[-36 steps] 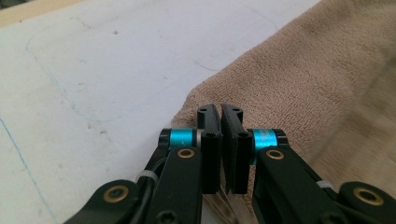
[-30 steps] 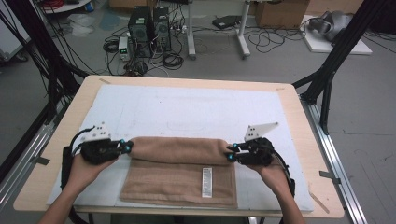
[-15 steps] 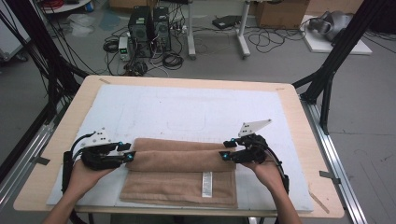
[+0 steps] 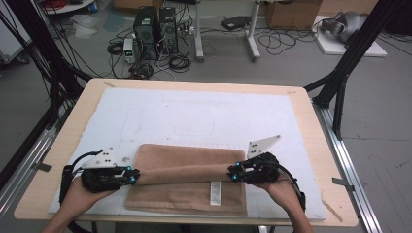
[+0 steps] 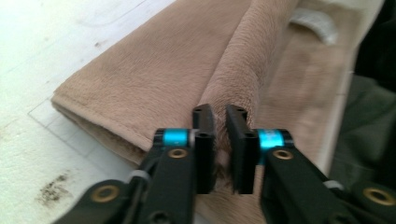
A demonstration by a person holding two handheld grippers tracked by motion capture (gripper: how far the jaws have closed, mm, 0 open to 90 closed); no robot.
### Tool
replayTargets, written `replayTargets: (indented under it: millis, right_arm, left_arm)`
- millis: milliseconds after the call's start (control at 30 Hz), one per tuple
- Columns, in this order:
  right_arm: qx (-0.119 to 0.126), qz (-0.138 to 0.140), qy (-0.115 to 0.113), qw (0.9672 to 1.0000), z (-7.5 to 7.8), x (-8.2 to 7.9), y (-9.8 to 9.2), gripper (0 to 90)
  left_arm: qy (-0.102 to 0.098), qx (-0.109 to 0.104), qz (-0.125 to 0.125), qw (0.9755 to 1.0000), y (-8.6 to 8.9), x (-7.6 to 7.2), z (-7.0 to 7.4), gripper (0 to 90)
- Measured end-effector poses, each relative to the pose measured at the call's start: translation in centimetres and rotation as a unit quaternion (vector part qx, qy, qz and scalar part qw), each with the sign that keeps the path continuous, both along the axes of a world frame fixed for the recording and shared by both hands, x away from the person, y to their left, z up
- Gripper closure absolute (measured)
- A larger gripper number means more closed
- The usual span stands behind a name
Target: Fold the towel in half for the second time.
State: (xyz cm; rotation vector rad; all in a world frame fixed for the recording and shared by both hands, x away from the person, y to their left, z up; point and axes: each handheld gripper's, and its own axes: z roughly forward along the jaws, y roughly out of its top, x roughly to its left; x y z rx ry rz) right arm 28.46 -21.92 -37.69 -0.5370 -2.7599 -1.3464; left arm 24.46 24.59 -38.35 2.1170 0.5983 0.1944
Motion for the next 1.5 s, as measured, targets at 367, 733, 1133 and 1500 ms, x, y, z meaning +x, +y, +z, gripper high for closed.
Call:
replayTargets:
  millis: [367,733,1133,1500]
  right_arm:
    - [-0.02,-0.1,-0.032,0.9943,-0.4,3.5,-0.9,43.3]
    - [-0.066,-0.159,0.0,0.9851,-4.8,7.1,-1.3,30.0]
    - [-0.045,-0.126,0.052,0.9896,-6.0,7.6,-1.3,68.6]
    - [-0.042,-0.168,-0.024,0.9847,-2.4,9.4,-1.1,75.6]
  left_arm:
    - [-0.041,0.0,0.078,0.9961,-1.0,3.7,-0.1,51.8]
    - [-0.002,0.048,0.146,0.9881,-1.9,9.5,-4.0,42.1]
    - [0.058,0.029,0.126,0.9899,-2.0,10.5,-5.4,62.7]
    - [-0.036,-0.008,0.188,0.9814,-2.4,11.4,-1.6,79.4]
